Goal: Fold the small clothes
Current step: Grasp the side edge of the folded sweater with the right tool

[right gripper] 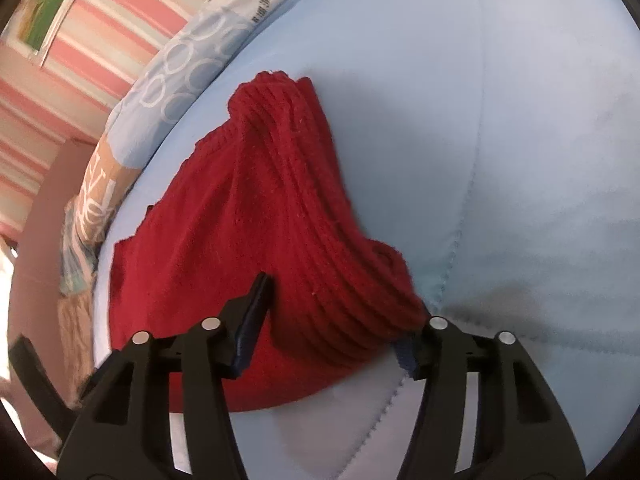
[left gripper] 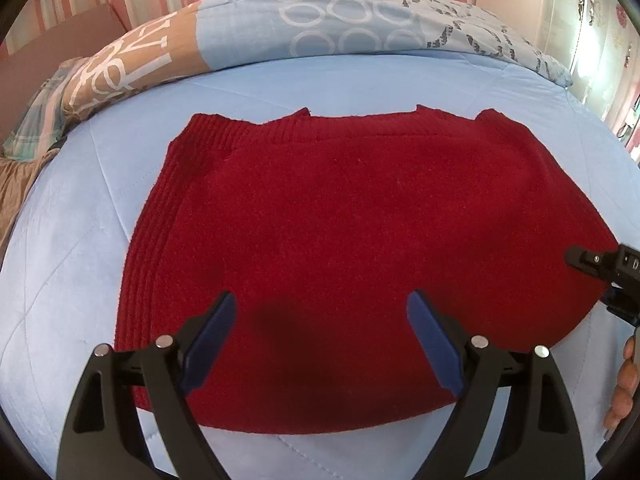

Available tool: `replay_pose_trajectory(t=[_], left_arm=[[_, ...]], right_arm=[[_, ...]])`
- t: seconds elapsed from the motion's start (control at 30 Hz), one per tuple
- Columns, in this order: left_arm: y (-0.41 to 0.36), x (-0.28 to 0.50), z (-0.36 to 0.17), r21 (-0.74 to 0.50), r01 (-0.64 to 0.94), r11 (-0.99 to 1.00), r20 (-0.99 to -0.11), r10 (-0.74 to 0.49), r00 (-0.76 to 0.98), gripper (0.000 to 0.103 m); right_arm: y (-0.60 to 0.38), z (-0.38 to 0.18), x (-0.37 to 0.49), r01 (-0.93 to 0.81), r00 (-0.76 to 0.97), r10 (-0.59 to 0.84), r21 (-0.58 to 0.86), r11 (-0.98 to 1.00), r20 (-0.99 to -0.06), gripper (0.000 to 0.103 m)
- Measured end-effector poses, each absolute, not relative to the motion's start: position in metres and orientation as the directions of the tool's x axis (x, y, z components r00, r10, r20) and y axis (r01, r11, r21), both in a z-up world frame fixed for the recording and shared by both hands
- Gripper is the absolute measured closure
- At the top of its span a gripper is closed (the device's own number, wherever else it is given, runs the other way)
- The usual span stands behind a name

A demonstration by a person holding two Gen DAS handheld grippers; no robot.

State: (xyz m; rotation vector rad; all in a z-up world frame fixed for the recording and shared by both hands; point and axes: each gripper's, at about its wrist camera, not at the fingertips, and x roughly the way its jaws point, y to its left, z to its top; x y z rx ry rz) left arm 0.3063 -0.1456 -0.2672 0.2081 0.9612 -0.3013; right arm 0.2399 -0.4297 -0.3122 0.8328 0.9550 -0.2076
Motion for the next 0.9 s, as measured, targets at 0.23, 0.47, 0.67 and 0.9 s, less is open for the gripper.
replay_pose_trajectory(t=[0.23,0.47,0.67,0.9], left_arm=[[-0.145,0.309,-0.266,0.045,0.347,0.937,-0.826,-0.161,0.540,0.015],[-0.149,0.309,-0.264,0.044,0.352,0.935,-0.825,-0.164,0.540,0.015],[-0.149,0.311,-0.268,0.049,0.352,0.935,-0.831,-0.158,0.534,0.015],[-0.141,0.314,-0.278,0.020,0.327,0.945,-0.842,-0.161,0.515,0.015]], right_arm=[[-0.438,-0.318,0.227,0.512,0.630,0.268,0.649,0.563,-0.729,0.045],[-0.439,-0.311,0.248,0.511,0.631,0.238,0.627,0.588,-0.738,0.068],[-0.408,-0.294,0.249,0.442,0.615,0.095,0.442,0.781,-0.783,0.086],[-0.347,-0.273,0.254,0.283,0.624,-0.135,0.061,0.957,-0.770,0.089]])
